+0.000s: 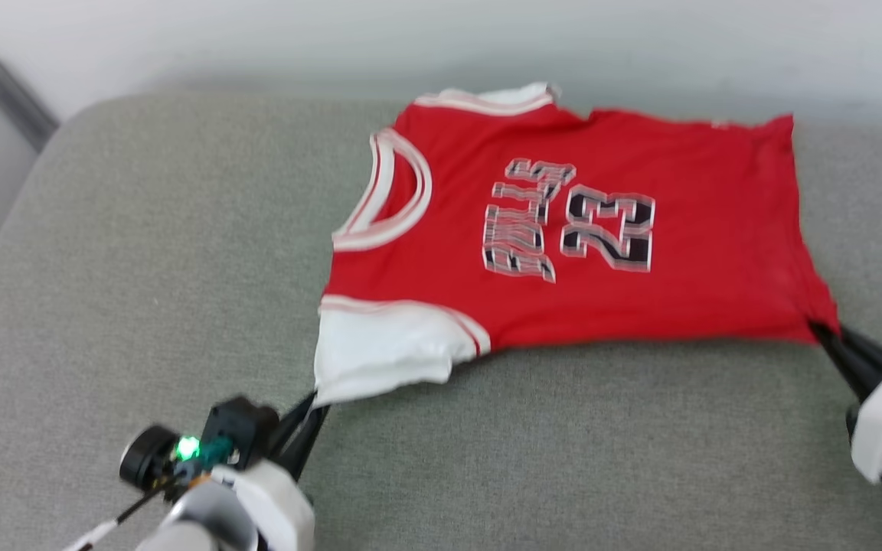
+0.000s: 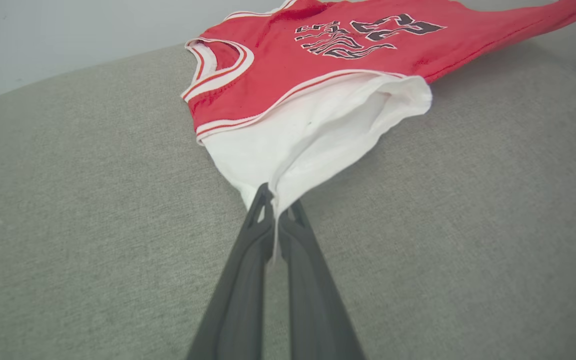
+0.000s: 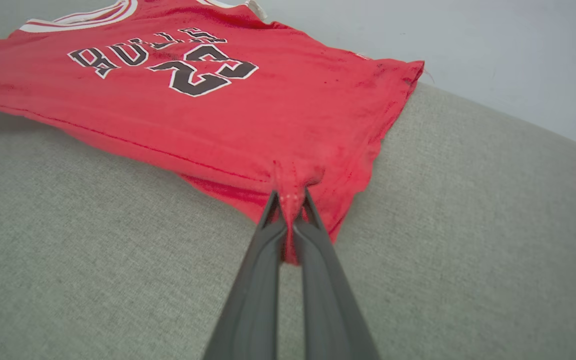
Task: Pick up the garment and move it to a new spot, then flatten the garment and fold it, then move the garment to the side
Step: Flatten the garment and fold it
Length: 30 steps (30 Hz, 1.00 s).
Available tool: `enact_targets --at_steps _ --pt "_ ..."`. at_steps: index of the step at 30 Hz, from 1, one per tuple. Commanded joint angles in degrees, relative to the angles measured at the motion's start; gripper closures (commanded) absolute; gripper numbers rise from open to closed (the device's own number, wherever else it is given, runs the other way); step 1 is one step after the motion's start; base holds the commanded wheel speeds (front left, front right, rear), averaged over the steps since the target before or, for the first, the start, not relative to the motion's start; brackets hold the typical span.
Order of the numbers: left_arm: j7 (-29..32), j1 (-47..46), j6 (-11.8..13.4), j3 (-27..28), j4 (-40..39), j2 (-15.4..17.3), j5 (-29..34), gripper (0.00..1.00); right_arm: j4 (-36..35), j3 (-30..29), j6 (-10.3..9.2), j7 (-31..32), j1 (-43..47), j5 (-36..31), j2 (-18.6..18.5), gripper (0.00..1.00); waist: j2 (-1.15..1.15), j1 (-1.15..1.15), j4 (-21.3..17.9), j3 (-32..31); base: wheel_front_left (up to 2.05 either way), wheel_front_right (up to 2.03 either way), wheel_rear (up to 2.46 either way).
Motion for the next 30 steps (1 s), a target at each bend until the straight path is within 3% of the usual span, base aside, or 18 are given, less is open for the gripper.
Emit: enact_targets --at_steps 1,6,19,30 --pt "1.4 3.2 1.1 -0.1 -2.7 1.6 -0.8 1.0 -0.5 -0.8 -0.04 1.0 3.5 0.6 -1.0 1.0 0.0 0.03 -0.1 -2.8 0.0 0.0 0.0" --pt "4.9 9.8 3.3 -1.3 -9.4 4.4 -2.3 1.0 -2.6 -3.8 -0.04 1.7 11.2 2.3 -1.1 1.0 0.0 0.03 -0.2 -5.2 0.0 0.0 0.0" --pt "13.8 22.4 5.1 -5.1 -19.8 10.7 -7.6 1.0 -11.1 -12.1 -0.05 7.6 29.3 4.6 -3.6 1.0 0.0 0.03 -1.4 -7.6 0.0 0.0 0.0" --pt "11.7 19.2 6.6 -2.4 -23.3 11.4 -5.9 1.0 -20.7 -21.9 -0.04 12.4 36.2 2.3 -1.7 1.0 0.0 0.03 -2.8 -4.3 0.0 0.0 0.0"
